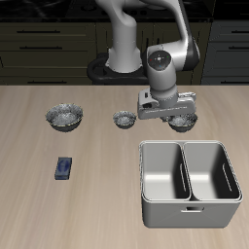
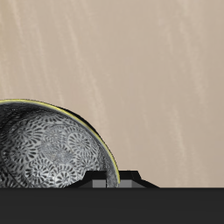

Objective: Place the middle-sized bowl in the left side of the drainer

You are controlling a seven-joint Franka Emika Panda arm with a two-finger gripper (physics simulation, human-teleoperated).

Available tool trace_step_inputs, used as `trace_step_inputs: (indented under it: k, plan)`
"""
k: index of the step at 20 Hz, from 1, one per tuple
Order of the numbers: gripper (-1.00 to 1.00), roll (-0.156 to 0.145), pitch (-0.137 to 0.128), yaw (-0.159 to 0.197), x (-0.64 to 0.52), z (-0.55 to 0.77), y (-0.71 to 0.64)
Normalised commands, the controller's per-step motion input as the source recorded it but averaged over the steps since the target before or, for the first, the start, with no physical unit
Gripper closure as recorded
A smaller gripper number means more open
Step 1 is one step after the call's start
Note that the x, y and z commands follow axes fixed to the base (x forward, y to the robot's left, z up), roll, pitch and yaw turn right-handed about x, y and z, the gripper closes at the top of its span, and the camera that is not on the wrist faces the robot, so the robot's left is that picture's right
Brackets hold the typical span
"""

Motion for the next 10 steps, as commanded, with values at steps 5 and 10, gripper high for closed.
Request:
trace_step_inputs:
  k: [5, 10]
  plan:
    - [1.00, -0.017, -0.012, -0.010, 0.06, 0.12, -0.05]
    - [1.00, -0.029, -0.024, 0.016, 0.06, 0.15, -0.13]
